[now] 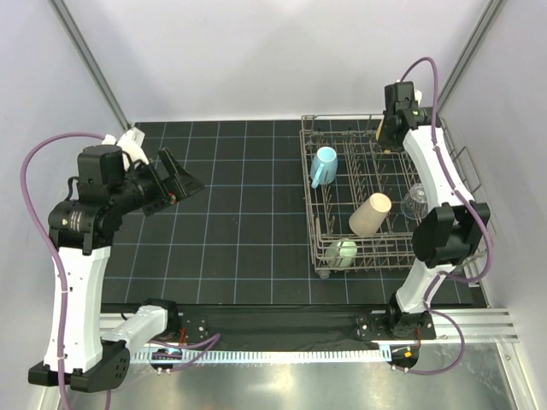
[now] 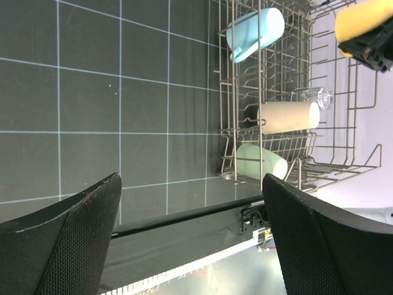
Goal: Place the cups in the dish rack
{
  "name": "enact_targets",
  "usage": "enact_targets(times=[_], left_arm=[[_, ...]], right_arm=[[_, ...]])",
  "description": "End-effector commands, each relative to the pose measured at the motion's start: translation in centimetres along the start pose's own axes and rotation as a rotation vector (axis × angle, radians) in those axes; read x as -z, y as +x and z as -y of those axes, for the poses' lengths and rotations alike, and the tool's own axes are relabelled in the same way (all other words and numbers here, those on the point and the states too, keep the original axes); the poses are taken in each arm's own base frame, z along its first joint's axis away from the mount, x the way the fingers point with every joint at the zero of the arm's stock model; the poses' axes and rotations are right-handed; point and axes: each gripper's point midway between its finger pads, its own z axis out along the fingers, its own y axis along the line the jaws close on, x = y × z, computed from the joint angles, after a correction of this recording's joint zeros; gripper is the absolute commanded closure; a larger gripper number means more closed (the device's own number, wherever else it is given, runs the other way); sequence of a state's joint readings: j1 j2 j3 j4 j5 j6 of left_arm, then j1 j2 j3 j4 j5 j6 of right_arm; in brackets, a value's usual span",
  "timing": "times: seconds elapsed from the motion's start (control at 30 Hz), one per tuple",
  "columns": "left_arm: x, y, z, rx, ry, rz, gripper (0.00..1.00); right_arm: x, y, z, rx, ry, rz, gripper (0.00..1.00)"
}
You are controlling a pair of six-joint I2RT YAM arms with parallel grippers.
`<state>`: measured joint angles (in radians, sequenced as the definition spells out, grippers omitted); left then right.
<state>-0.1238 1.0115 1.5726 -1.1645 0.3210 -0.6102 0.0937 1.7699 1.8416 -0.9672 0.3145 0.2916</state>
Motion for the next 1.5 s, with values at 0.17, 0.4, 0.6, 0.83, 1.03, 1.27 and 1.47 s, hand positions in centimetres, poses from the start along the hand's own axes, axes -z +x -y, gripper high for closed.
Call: enact_targets(times=[0.17,0.4,0.6,0.83,1.03,1.27,1.47], left_arm=[[-1.0,-0.9,-0.2,-0.030,-0.013,0.001,0.08],[-1.5,-1.2,-0.4,-0.037,-0.022,-0.009,0.08],[-1.4,-1.4,-0.4,-0.043,-0.028,-0.007,0.08],[-1.5,-1.5,-0.3,-0.042,-0.029,-0.010,0.08],[-1.5,-1.4,-0.3,-0.033,-0.028,-0.016,0.08],[-1.4,-1.4,-0.1,-0.007,-0.032,-0.027,0.09],[-1.0,-1.6,0.7,0.023,-0.006,-0.017,0.09]], right_arm=[[-2.9,-3.8,-1.6,-0.014,-0.034,0.106,0.96],[-5.5,-2.1,-2.0,-0.028,-0.027,0.066,0.96],[-7.3,-0.7,-2.0,-0.025,-0.015,0.032,0.96],[-8.8,0.6,-1.9,-0.022,-0.007,0.004,0.96],[-10.6,1.7,-2.3,-0.024,-0.011,-0.036,0.96],[-11.8,3.2,-2.7,-0.037,-0.014,-0.097,0.87],[-12.5,4.2,-2.8,-0.042,-0.007,-0.137,0.67]])
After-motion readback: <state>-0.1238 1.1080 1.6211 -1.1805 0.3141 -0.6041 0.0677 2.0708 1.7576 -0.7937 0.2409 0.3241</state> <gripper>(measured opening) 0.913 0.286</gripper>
